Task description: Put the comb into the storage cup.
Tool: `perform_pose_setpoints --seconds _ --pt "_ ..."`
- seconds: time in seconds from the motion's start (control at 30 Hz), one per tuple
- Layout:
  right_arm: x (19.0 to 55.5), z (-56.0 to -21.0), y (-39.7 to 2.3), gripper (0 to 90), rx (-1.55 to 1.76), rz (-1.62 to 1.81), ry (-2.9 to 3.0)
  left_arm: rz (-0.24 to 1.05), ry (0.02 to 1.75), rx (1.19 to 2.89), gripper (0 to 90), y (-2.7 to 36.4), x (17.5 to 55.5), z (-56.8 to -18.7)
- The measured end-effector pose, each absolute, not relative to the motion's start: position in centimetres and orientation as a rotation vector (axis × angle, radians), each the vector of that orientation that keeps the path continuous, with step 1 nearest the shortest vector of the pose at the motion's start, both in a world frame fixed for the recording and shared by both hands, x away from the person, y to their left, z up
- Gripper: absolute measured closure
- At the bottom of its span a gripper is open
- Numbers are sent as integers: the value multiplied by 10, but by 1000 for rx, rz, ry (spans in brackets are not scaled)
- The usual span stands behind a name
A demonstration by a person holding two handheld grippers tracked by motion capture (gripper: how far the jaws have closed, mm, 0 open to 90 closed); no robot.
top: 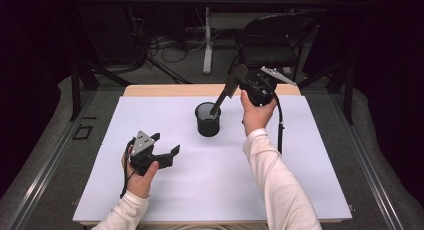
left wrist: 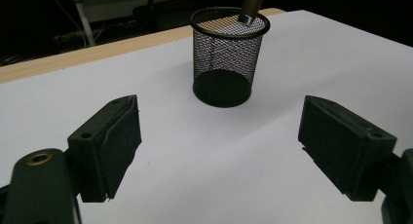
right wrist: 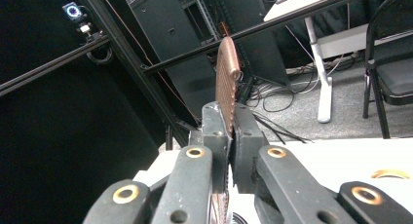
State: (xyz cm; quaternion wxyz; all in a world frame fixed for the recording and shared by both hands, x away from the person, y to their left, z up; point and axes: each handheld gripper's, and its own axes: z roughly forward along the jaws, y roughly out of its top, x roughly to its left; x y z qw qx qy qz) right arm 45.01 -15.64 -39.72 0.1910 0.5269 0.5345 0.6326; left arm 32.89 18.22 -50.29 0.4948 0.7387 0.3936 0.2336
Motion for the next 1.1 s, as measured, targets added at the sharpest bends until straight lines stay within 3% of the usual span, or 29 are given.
perform_pose_setpoints --seconds 1.1 --pt "468 -443 -131 873 1555 1706 1574 579 962 1783 159 186 327 -502"
